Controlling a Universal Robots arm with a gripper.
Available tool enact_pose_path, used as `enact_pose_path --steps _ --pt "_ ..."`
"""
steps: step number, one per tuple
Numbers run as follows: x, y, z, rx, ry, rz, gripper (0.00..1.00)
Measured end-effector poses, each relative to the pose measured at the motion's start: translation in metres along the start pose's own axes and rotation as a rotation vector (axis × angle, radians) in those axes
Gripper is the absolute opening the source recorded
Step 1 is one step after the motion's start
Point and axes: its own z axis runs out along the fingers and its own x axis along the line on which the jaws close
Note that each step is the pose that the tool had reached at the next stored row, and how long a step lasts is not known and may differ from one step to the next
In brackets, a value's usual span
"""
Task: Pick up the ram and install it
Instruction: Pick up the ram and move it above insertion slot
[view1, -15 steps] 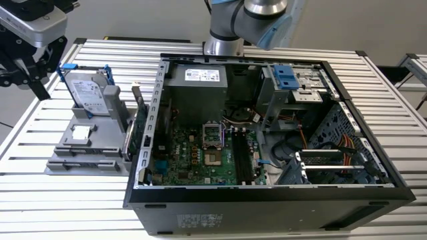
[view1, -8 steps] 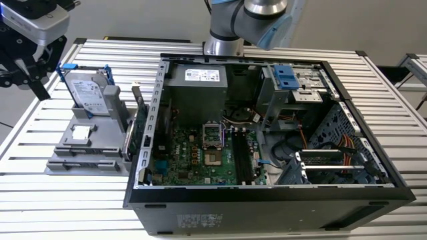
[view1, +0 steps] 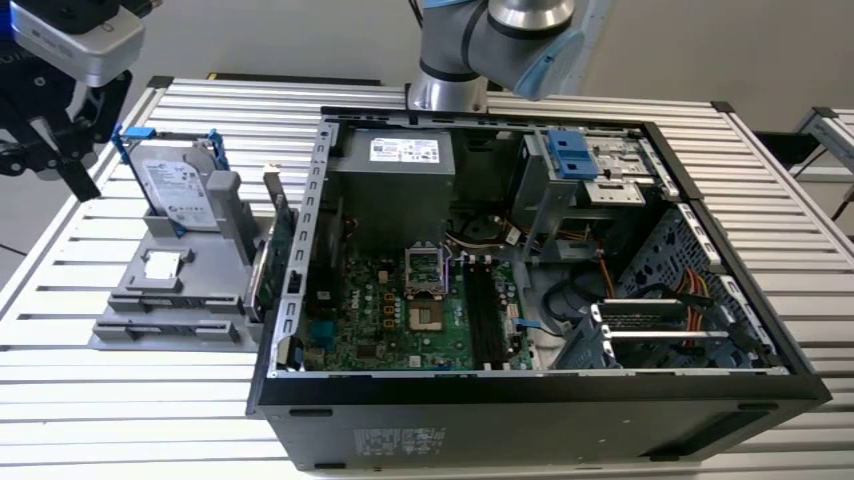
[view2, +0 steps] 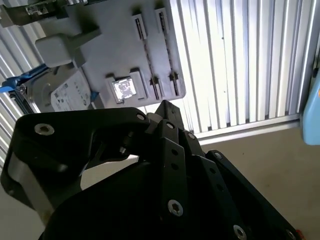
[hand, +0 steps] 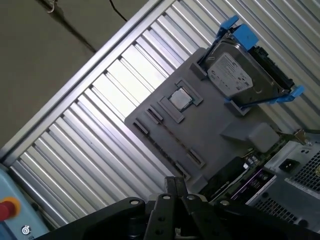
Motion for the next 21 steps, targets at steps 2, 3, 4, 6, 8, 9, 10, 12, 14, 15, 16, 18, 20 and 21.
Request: enact_pose_path --steps 2,3,4,6,8,9,10,12,14,15,16,18,20,21 --pt "0.0 0.0 0.0 0.0 0.0007 -0.014 0.0" --pt "0.0 0.0 0.0 0.0001 0.001 -0.022 0.0" --pt "0.0 0.0 0.0 0.0001 0.0014 -0.03 0.0" --pt "0.0 0.0 0.0 0.0001 0.002 -0.043 0.0" --pt "0.0 0.0 0.0 0.0002 0.0027 -0.058 0.0" --pt "0.0 0.0 0.0 0.0003 0.0028 -0.064 0.0" --pt "0.0 0.0001 0.0 0.0006 0.0028 -0.073 0.0" --pt "0.0 0.0001 0.0 0.0017 0.0026 -0.09 0.0" --pt "0.0 0.0 0.0001 0.0029 0.0021 -0.107 0.0" --pt "0.0 0.0 0.0 0.0037 0.0019 -0.115 0.0" --pt "0.0 0.0 0.0 0.0046 0.0016 -0.123 0.0" --pt "-0.0001 0.0 0.0 0.0063 0.0009 -0.141 0.0" --pt "0.0 0.0 0.0 0.008 0.0001 -0.159 0.0" --pt "0.0 0.0 0.0 0.0091 -0.0005 -0.17 0.0"
